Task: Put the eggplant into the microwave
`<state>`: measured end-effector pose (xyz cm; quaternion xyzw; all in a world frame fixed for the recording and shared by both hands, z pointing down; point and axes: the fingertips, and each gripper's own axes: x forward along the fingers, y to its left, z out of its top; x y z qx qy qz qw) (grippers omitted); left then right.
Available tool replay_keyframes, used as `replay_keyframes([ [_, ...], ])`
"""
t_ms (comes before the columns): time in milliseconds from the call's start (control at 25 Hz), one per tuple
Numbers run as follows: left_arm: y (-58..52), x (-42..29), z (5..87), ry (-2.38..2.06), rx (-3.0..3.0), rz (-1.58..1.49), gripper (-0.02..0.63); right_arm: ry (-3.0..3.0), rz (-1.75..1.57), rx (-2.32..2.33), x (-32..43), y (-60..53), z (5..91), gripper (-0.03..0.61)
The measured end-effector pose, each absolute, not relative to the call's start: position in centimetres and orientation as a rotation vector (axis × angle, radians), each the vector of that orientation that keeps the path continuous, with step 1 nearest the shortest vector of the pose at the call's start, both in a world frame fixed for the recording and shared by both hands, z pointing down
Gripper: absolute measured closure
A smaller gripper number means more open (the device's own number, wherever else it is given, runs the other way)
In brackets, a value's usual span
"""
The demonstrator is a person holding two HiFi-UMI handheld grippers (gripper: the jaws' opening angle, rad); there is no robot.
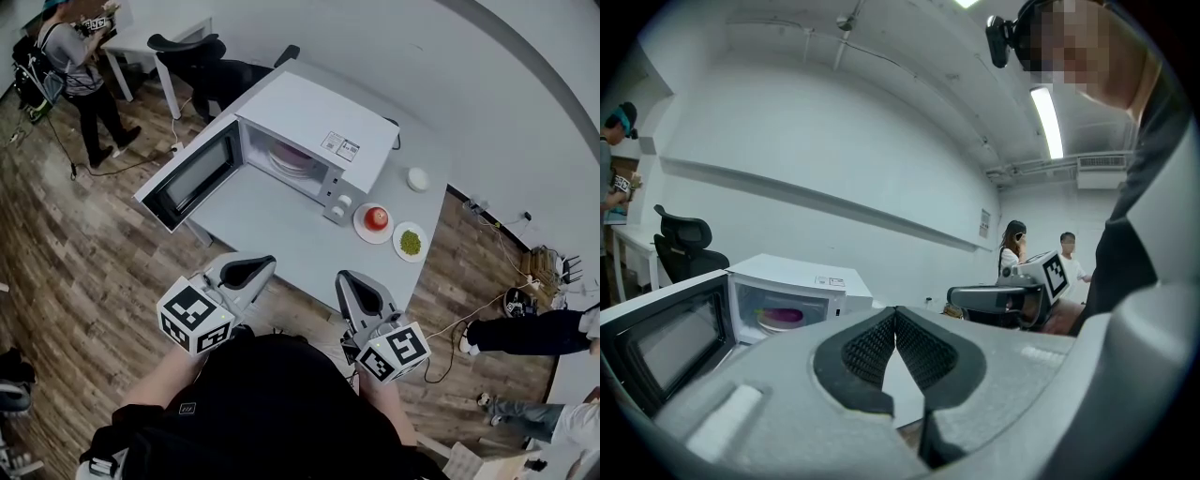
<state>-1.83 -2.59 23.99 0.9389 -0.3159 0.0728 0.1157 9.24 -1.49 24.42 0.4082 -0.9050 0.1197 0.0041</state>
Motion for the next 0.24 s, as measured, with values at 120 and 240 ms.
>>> replay_keyframes([
  [120, -2.51, -1.71, 24.27, -0.918, 2.748, 0.216, 0.604, -2.833, 0.371, 1.278, 9.23, -1.5, 24.47, 0.565],
  [240, -2.43, -1.6, 24.58, -0.908, 2.746, 0.22, 0.604, -2.831, 0.372, 1.274, 9.12, -1.51, 24.62, 0.565],
])
